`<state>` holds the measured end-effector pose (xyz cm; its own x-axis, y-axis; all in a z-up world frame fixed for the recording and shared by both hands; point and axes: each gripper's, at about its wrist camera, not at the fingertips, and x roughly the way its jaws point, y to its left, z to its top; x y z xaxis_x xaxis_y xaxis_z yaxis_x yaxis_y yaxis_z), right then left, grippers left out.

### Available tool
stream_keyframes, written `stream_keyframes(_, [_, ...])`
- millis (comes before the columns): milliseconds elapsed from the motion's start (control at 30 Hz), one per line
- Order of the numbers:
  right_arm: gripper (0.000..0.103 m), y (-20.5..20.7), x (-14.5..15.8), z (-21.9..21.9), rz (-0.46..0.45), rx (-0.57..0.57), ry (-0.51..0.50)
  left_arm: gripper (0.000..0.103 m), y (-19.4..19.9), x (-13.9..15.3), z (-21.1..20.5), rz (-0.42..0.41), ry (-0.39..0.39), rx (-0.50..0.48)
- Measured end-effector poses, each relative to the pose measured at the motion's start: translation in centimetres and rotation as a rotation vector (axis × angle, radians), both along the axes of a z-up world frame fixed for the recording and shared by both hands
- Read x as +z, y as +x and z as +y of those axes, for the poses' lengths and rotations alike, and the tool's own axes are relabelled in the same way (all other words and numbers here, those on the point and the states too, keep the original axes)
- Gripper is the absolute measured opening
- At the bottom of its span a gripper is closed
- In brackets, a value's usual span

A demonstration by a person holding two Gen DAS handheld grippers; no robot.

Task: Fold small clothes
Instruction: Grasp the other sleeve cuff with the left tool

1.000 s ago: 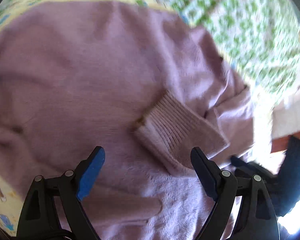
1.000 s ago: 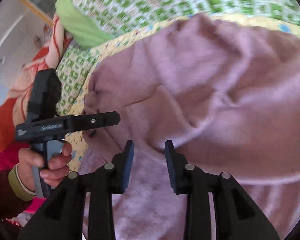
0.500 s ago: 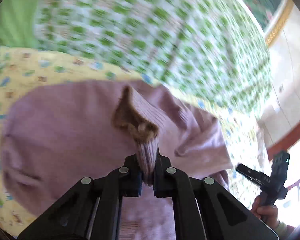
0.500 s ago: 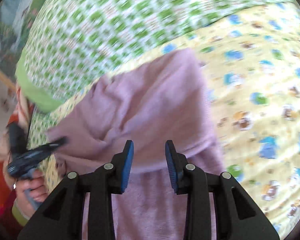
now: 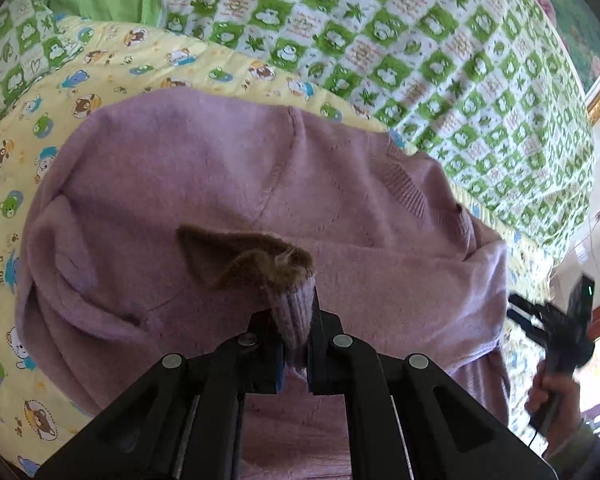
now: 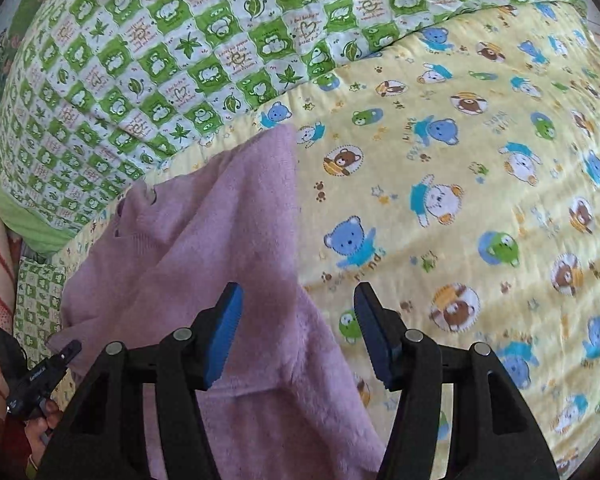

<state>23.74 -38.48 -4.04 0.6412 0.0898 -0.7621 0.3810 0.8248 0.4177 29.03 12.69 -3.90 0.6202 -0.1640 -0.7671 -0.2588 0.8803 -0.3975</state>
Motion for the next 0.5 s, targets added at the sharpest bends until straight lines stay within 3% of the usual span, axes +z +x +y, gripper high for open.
stream_keyframes(133, [0.058,3.6,-2.1,0.0,0.047,0.047,0.007,0.006,0.2,-0.5,-0.8,0.012,0.008,-0.019])
stream_keyframes(200, [0.013,4.6,-2.7,-0.2,0.05,0.089,0.03,0.006,0.6,-0.4,-1.2,0.005,-0.003,-0.026])
stream_keyframes(367, [0.008,4.0,1.7,-2.8,-0.023,0.095,-0.073,0.006,3.0,0.1,-4.4,-0.045,-0.029,-0.098])
stream_keyframes(500, [0.002,4.0,1.7,-6.7,0.02,0.053,-0.132,0.006,4.3,-1.0,-6.4,-0.042,-0.008,-0.131])
